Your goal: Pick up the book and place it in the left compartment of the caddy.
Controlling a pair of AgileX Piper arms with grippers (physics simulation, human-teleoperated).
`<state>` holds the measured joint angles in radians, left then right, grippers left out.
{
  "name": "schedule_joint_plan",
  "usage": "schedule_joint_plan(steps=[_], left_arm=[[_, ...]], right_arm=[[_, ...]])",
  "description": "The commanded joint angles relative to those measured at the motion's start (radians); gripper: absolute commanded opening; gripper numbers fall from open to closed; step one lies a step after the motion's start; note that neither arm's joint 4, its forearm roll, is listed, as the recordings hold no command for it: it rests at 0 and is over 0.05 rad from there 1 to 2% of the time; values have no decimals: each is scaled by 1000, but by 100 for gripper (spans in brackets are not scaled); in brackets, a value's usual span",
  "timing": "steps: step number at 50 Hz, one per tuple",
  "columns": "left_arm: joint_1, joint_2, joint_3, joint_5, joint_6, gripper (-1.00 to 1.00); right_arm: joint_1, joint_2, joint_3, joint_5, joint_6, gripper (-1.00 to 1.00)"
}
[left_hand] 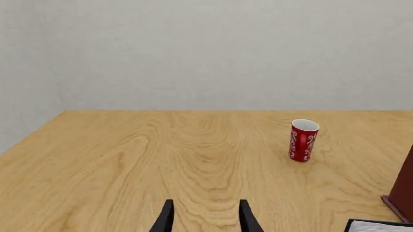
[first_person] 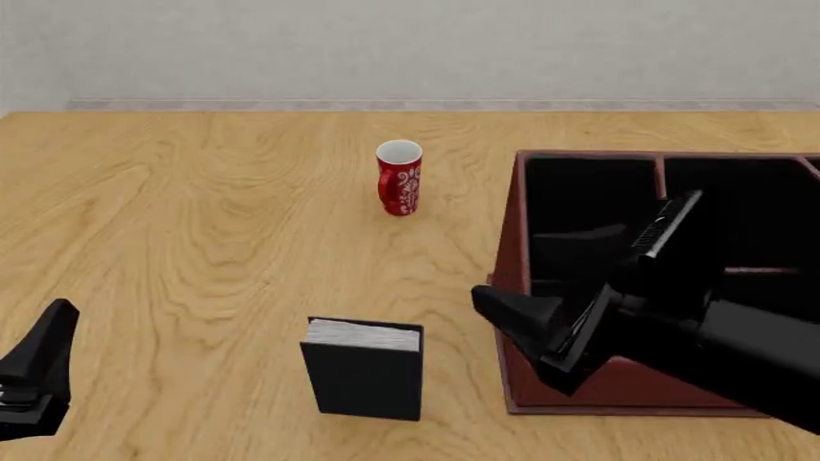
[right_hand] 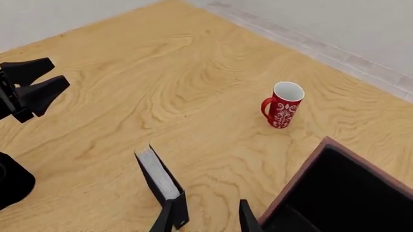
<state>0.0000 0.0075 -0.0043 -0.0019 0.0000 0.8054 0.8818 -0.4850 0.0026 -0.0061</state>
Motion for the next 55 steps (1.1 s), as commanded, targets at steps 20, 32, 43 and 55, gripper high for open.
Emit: schedule_joint_plan(steps=[20,32,43,55], left_arm=[[0,0,0,0,0,100],[0,0,0,0,0,100],[0,0,0,0,0,100],[0,0,0,0,0,100]], right_arm=[[96,232,-38,-77,1,100],[121,281,-59,-92,0,100],[149,347,-73,-121,4,100],[175,416,-97,-137,3,100]])
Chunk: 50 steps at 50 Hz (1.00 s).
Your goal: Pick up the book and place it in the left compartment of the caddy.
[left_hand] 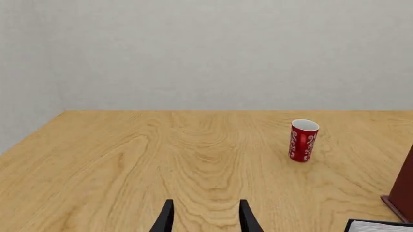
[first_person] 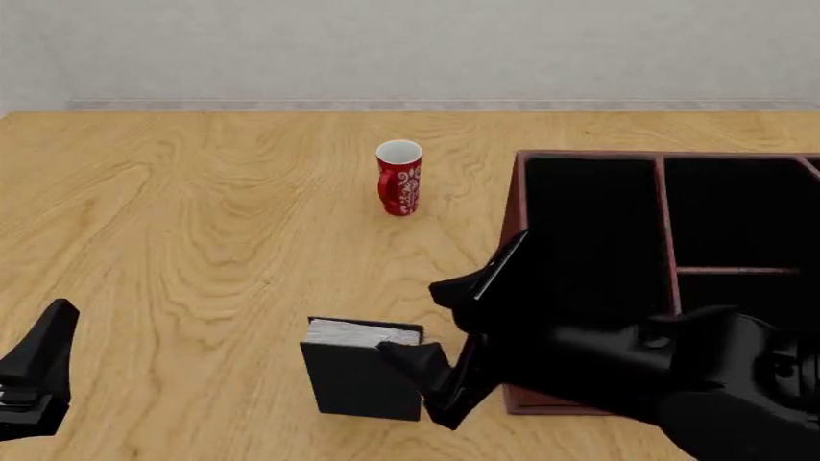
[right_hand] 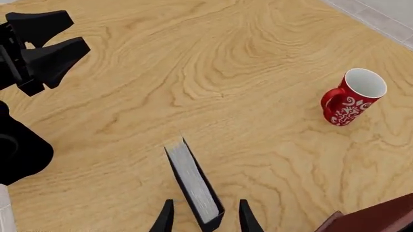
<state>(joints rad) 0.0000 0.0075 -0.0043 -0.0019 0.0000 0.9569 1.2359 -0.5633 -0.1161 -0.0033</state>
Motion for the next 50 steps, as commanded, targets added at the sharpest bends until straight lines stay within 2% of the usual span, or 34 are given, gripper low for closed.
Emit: schedule_joint_plan(steps=[1,17,50], left_arm=[[0,0,0,0,0,100],[0,0,0,0,0,100],[0,0,0,0,0,100]], right_arm=[[26,69,-19,-22,1,100],[13,126,7,-89,-6,100],[21,224,11,-164,-9,100]])
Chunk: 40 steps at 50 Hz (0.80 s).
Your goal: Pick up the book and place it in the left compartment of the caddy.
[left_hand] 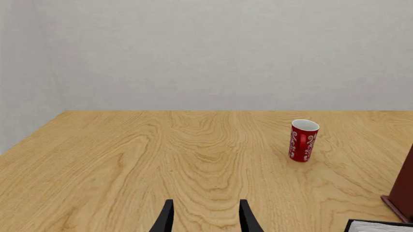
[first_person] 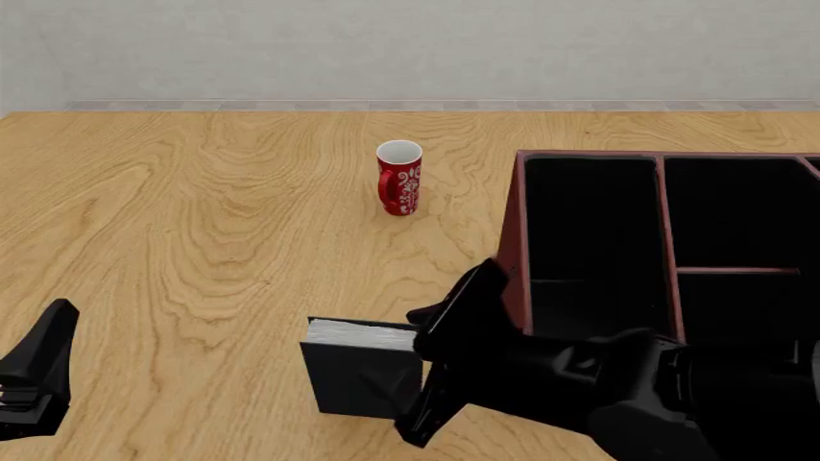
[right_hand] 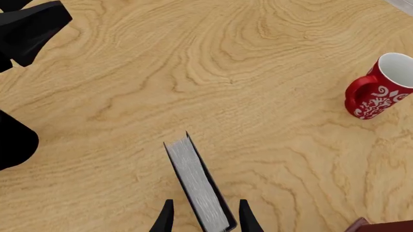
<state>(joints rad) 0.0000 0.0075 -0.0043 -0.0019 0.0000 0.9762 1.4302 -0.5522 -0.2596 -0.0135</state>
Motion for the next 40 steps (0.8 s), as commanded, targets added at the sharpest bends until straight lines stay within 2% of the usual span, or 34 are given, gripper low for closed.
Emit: schedule_joint_plan(steps=[1,12,13,29,40], left_arm=[[0,0,0,0,0,100],[0,0,0,0,0,100],[0,0,0,0,0,100],[0,0,0,0,0,100],[0,0,0,0,0,100]], right_arm=[[2,34,1,-25,2,100],[4,66,8,-50,12,100],[1,61,13,-53,10,-100],[17,31,16,-36,14,-100],[12,-131,-19,91,-11,-100]])
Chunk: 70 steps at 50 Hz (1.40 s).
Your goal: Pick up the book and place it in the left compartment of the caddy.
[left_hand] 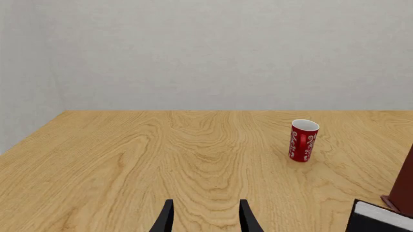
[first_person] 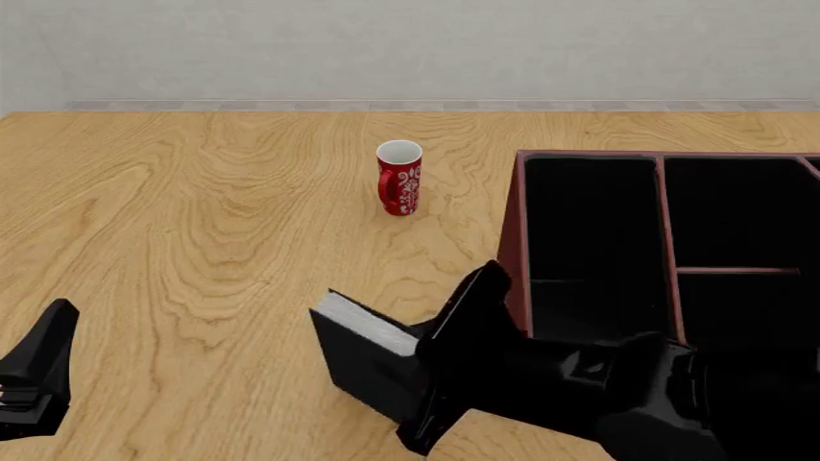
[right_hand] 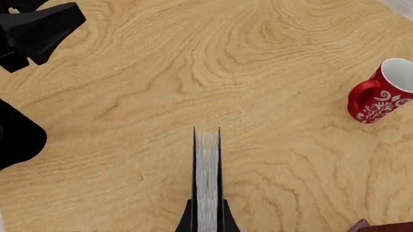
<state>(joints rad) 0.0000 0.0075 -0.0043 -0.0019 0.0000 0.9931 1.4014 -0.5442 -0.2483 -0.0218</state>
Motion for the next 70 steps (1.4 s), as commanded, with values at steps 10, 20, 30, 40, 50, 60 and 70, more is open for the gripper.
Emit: schedule_joint_plan(steps=[10,20,30,40,50,60,70], left_arm=[[0,0,0,0,0,100],[0,0,0,0,0,100],[0,0,0,0,0,100],[0,0,0,0,0,100],[0,0,0,0,0,100],[0,0,0,0,0,100],[0,0,0,0,0,100]], right_arm=[[3,-180,-64,153,-16,-100],[3,-240,-100,219,-29,-100],[2,-274,-132,267,-44,-100],[3,-298,-157,299,-55,-100],[-4,-323,-179,328,-68,-100],[-34,-361,-201,365,-88,-100],[-52,-388,-219,394,-103,-100]])
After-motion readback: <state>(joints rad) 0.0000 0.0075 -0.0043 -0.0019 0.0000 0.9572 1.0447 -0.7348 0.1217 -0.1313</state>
